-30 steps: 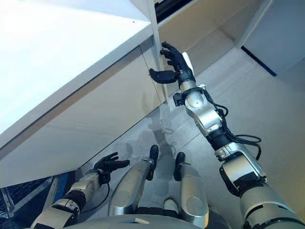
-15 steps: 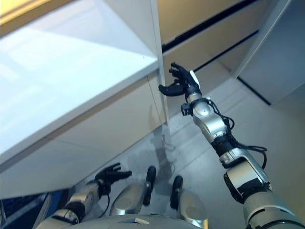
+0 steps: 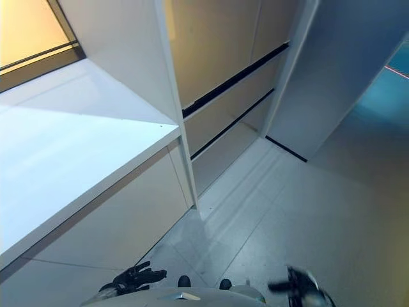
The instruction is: Put drinks into fridge and close the fridge
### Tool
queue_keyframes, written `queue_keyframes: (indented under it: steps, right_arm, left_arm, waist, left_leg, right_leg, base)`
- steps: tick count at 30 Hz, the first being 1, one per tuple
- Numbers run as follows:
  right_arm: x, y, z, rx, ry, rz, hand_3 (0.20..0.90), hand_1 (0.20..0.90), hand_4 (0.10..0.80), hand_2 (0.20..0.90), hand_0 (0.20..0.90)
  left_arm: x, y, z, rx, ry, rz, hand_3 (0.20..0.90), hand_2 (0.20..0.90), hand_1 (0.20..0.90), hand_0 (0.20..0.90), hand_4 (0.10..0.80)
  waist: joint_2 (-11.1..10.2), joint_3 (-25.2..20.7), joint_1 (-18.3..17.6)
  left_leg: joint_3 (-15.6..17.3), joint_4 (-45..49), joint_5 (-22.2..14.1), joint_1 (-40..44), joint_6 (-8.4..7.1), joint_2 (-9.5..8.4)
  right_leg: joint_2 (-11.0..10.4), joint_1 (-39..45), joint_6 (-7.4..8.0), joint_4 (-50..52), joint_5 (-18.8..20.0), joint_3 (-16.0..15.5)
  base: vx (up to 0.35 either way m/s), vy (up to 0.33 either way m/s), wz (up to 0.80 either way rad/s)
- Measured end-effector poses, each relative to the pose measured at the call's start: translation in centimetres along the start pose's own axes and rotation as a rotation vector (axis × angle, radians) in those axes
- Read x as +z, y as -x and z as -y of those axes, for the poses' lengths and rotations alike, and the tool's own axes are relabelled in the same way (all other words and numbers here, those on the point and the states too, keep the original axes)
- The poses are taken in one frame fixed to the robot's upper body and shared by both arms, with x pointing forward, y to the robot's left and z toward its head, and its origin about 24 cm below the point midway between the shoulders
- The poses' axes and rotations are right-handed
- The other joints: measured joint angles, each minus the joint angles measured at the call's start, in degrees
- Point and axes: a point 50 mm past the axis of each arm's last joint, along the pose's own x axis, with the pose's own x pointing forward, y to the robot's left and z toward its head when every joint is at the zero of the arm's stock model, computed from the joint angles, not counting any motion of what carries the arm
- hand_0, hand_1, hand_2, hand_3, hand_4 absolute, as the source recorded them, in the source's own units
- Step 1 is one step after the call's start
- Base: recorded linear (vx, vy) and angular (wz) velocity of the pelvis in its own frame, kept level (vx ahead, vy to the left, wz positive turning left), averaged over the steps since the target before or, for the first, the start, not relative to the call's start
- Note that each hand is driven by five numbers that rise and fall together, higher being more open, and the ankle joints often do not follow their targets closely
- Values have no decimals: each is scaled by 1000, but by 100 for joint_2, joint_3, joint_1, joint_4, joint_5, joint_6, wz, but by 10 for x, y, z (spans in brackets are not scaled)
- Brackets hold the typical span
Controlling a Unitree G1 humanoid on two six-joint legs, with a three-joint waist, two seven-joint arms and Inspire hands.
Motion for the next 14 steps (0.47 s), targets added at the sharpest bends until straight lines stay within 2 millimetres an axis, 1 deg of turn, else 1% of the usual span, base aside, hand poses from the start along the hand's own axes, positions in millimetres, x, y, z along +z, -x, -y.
queue_keyframes:
  steps: [1, 3, 4, 7, 9, 14]
  right_arm:
    - [-9, 0, -2, 22, 2, -36, 900, 900, 800, 900, 900]
    - [-18, 1, -10, 70, 1, -77, 900, 900, 800, 900, 900]
    - [-20, 1, -17, 103, -3, -86, 900, 900, 800, 900, 900]
    - [-18, 1, -32, 162, -9, -82, 900, 900, 800, 900, 900]
    - [-18, 1, -32, 164, 35, -87, 900, 900, 800, 900, 900]
    - [-17, 0, -33, 166, 56, -86, 900, 900, 800, 900, 900]
  left_arm:
    - [-1, 0, 1, -6, -1, 3, 900, 900, 900, 900, 800]
    - [-7, 0, 2, -8, 0, -16, 900, 900, 900, 900, 800]
    - [-10, 0, 2, -10, -19, -24, 900, 900, 900, 900, 800]
    - [-27, 3, -2, 1, -25, -68, 900, 900, 900, 900, 800]
    - [-32, 4, -3, 5, -25, -82, 900, 900, 900, 900, 800]
    - [-32, 4, -3, 9, -25, -80, 900, 900, 900, 900, 800]
  waist:
    - [19, -16, -5]
    - [48, -78, -13]
    - [64, -140, -24]
    - [107, -379, -46]
    - [126, -437, -25]
    - [122, -435, 36]
  left_leg:
    - [22, -2, 1, -1, -1, 6]
    - [29, -22, 3, 1, -3, 5]
    - [35, -22, 2, 9, -3, 5]
    - [39, -23, 1, -23, -2, -2]
    - [36, -23, 5, -23, 6, -16]
    - [36, -22, 14, -39, 18, -25]
  right_leg:
    - [8, 4, -7, -36, 33, 21]
    - [17, 29, 8, -117, 81, 77]
    - [19, 35, -8, -126, 102, 90]
    - [13, -22, 7, -127, 93, 99]
    - [0, -22, 7, -124, 93, 99]
    - [-7, -37, 18, -113, 102, 101]
  base:
    - [-16, -3, -14]
    - [-23, 10, -10]
    - [-30, 14, -4]
    - [-36, 12, -1]
    - [-34, 13, 1]
    - [0, 0, 0]
